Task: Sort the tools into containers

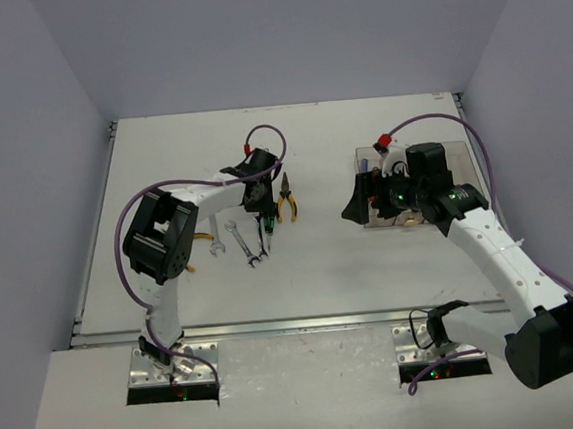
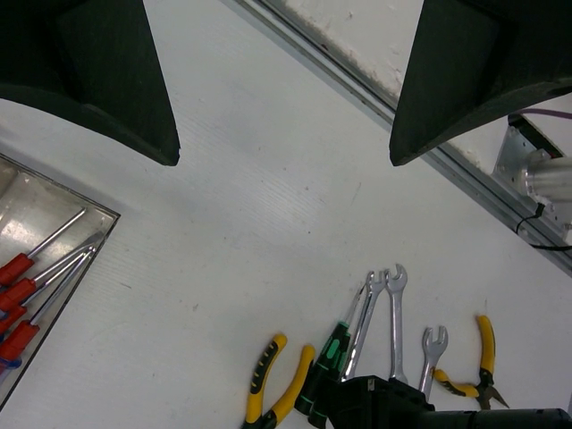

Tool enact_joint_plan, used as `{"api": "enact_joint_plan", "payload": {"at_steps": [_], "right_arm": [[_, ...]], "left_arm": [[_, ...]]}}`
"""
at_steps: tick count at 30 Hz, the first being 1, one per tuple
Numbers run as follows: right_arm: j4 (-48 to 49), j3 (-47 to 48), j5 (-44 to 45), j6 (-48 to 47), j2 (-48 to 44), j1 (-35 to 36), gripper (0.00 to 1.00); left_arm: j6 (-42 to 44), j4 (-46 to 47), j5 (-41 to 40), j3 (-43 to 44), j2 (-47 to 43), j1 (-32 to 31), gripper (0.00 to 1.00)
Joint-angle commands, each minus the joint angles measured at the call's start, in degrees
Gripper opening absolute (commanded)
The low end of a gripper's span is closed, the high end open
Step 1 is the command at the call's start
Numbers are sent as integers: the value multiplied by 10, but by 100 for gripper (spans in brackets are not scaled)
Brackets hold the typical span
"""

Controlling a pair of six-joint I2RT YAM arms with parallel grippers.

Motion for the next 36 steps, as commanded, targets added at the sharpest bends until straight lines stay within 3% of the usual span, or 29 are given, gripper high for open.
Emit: {"api": "enact_joint_plan", "payload": {"at_steps": [1,13,17,23,26,28,32,36], "right_arm": [[29,-1,-14,-4,-11,-2,99],[46,-16,-18,15,-8,-2,99],[53,-19,-21,21,-13,-2,99],[56,-19,-33,26,-15,-2,99],[59,-19,-40,28,-16,-2,99],[69,-24,-52,34,-16,-2,99],[106,-39,-92,63,-4,-1,99],[223,-76,-172,118,22,16,99]], "left_arm": [[-6,8,5,3,19,-2,22],[-12,-9,5,15,56,-4,17],[-13,-27,0,28,76,-4,27],[-14,-31,-2,33,75,-4,27],[-16,-35,-2,33,70,-4,15],[-22,-36,-9,31,55,-4,1],[-42,-34,-15,20,-6,-4,0],[-81,7,15,-16,-116,-19,0]]}}
